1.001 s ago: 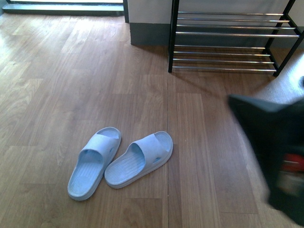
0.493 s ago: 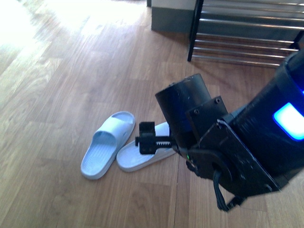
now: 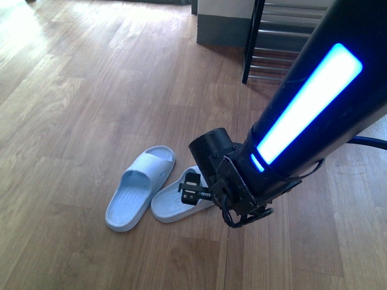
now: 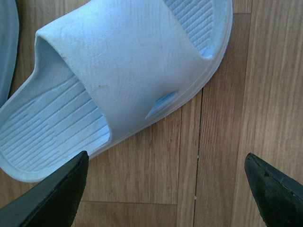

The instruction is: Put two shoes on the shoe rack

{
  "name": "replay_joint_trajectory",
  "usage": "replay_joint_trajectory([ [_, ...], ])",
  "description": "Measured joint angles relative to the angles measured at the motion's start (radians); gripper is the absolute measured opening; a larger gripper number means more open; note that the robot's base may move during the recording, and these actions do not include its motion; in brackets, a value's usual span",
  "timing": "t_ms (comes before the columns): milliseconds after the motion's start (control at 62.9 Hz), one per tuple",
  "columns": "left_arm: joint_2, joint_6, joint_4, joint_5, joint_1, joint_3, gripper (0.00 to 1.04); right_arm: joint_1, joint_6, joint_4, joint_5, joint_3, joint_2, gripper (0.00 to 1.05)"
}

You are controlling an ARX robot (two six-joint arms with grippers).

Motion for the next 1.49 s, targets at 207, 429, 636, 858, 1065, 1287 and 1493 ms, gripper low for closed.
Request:
replay_joint_trajectory([
  [207, 0.0, 0.0, 0.0, 0.0, 0.0, 0.0, 0.95, 0.014, 0.073, -0.072, -0.006, 0.092, 0.064, 0.96],
  [429, 0.0, 0.0, 0.0, 0.0, 0.0, 0.0, 0.95, 0.027, 0.11, -0.103, 0.057, 0.149, 0.116, 0.96],
  [636, 0.0, 0.0, 0.0, 0.0, 0.0, 0.0, 0.95, 0.016, 0.129, -0.106, 0.13, 0.188, 0.138, 0.96],
  [858, 0.0, 0.0, 0.0, 0.0, 0.0, 0.0, 0.95, 0.008, 0.13, -0.122, 0.153, 0.245, 0.172, 0.96],
  [1065, 0.0, 0.0, 0.0, 0.0, 0.0, 0.0, 0.95, -0.003, 0.127, -0.125, 0.167, 0.278, 0.208, 0.87],
  [1287, 0.0, 0.0, 0.0, 0.0, 0.0, 0.0, 0.95, -0.02, 0.122, -0.117, 0.174, 0.308, 0.225, 0.52],
  [1493, 0.0, 0.0, 0.0, 0.0, 0.0, 0.0, 0.95, -0.032, 0.108, -0.083, 0.174, 0.309, 0.229, 0.22],
])
